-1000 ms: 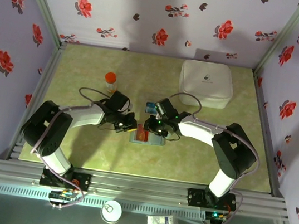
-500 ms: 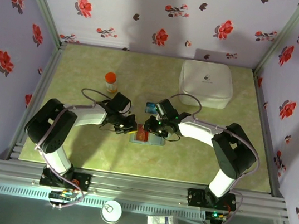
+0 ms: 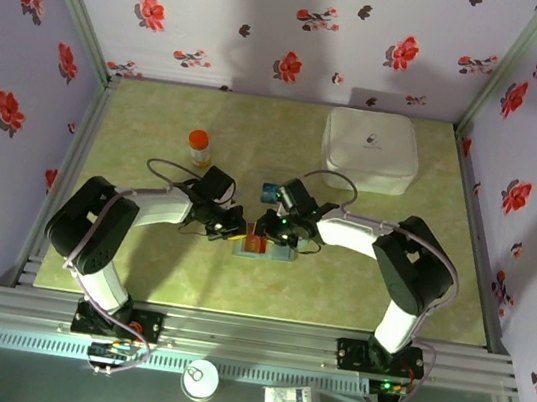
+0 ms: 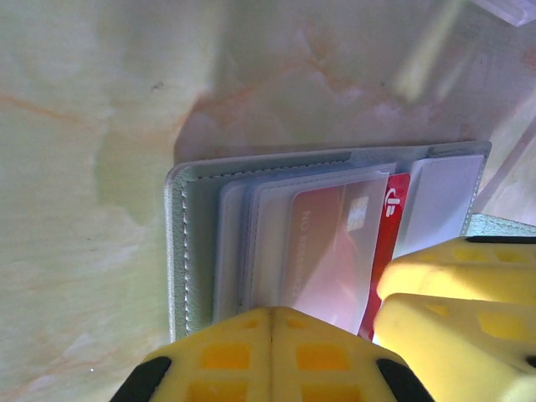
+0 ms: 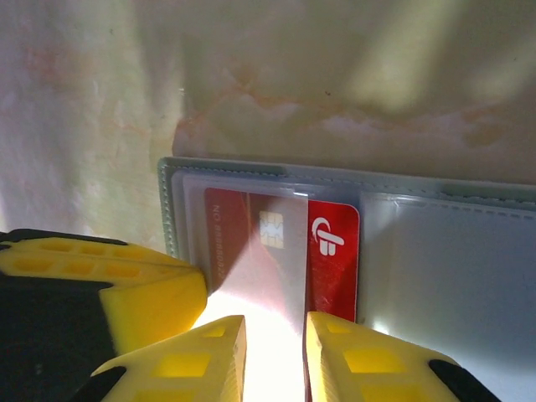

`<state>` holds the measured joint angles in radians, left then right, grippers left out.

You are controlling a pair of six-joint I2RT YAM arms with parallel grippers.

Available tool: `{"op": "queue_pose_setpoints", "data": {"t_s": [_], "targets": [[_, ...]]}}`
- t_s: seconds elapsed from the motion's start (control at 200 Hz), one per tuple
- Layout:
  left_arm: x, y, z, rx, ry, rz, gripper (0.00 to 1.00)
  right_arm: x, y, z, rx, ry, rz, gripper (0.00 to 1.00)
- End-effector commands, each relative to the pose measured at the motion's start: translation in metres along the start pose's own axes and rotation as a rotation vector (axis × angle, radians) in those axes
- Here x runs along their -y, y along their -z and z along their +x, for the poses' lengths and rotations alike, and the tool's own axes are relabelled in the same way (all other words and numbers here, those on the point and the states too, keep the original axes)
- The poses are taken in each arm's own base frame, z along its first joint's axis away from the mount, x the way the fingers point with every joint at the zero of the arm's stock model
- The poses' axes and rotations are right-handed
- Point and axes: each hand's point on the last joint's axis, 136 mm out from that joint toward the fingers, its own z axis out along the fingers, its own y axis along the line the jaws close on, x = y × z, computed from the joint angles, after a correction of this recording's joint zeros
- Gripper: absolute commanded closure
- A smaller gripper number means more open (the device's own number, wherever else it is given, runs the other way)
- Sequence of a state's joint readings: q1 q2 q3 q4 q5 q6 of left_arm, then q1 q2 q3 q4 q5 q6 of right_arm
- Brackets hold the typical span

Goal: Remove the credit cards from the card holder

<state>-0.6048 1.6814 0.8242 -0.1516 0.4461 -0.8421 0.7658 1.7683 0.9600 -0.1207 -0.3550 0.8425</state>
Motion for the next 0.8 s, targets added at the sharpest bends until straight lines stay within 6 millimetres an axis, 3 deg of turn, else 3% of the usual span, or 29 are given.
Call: {"op": "queue_pose_setpoints", "data": {"t_s": [0.0, 0.325, 0.645, 0.795], "targets": [[-0.021, -0.007, 0.010, -0.039, 0.010, -0.079, 1.00, 0.001, -0.007, 0.006, -0.023, -0.009, -0.014, 0.76], [-0.020, -0.007, 0.010, -0.039, 0.007, -0.077, 1.00, 0.023, -0.002, 0.007, -0.012, -0.002, 0.112, 0.76], [-0.011, -0.003, 0.006, -0.025, 0.008, -0.047, 1.00, 0.000, 0.010, 0.003, 0.013, 0.020, 0.016, 0.75], [0.001, 0.007, 0.003, -0.006, -0.003, -0.020, 1.00, 0.002, 0.016, 0.002, 0.031, 0.019, 0.021, 0.75]]}}
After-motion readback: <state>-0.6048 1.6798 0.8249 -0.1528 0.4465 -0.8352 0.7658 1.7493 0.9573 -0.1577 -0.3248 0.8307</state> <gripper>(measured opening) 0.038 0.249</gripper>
